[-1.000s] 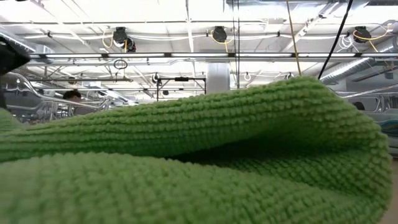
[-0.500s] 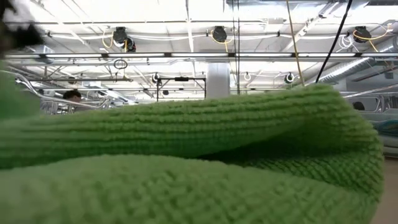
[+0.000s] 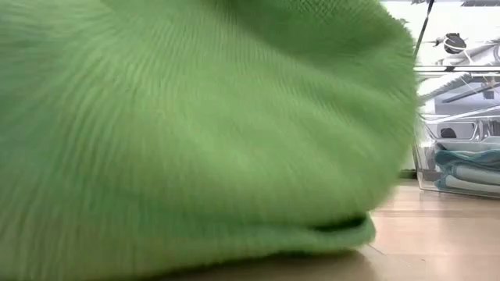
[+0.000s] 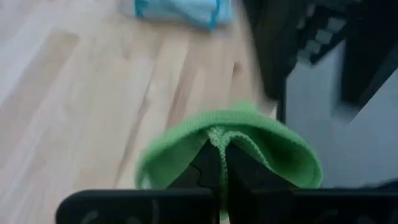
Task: Sort microfiber towel by color & place in baskets
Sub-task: Fold the right green microfiber towel
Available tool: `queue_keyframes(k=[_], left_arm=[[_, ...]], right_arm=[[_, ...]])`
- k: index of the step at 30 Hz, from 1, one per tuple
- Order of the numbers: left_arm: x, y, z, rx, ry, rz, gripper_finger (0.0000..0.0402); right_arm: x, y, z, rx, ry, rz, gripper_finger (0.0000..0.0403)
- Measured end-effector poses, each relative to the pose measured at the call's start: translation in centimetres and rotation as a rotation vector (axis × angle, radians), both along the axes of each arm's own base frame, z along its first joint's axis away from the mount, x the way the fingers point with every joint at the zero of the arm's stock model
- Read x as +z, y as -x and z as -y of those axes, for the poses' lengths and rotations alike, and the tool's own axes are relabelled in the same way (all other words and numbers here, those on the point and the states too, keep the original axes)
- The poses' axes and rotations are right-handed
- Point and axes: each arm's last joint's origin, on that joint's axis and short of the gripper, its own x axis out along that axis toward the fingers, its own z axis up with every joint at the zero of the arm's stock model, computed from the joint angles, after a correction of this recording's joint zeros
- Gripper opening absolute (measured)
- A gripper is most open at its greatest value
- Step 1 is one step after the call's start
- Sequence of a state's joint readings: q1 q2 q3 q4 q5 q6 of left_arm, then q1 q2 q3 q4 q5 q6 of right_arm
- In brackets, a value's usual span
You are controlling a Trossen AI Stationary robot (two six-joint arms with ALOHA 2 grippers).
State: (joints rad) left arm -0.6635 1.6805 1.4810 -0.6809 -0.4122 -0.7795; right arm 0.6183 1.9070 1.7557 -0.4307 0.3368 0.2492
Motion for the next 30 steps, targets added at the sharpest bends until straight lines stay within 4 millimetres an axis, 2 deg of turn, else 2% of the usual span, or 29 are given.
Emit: queue_keyframes(k=[4,10,19,23,27,30], left_arm=[[1.3,-0.5,-0.9,-0.034,0.026,0.013,0.0005],[1.8,-0.7,-0.9,-0.122,0.058,-0.008,0.0007],[1.8,-1.1,-1.5,-0.076,0.068,-0.003,0.0010],[2.0,-1.5,-1.4,-0.103,0.121,0.017,0.0007],[1.7,-2.0,-0.7,-0.143,0.179,0.028,0.0006],[1.3,-2.3,-0.3,-0.139,0.202,0.023,0.0011]], right_arm=[[0.1,-0.3,0.7,-0.007,0.137,0.045,0.0238],[0.4,0.2,0.1,0.139,0.430,0.103,0.0238],[0.3,0.2,0.0,0.309,0.552,0.116,0.0222],[0.3,-0.2,0.7,0.265,0.508,0.107,0.0203],[0.2,-0.7,1.7,0.289,0.316,0.037,0.0190],[-0.5,-0.8,2.8,0.305,0.202,-0.094,0.0179]])
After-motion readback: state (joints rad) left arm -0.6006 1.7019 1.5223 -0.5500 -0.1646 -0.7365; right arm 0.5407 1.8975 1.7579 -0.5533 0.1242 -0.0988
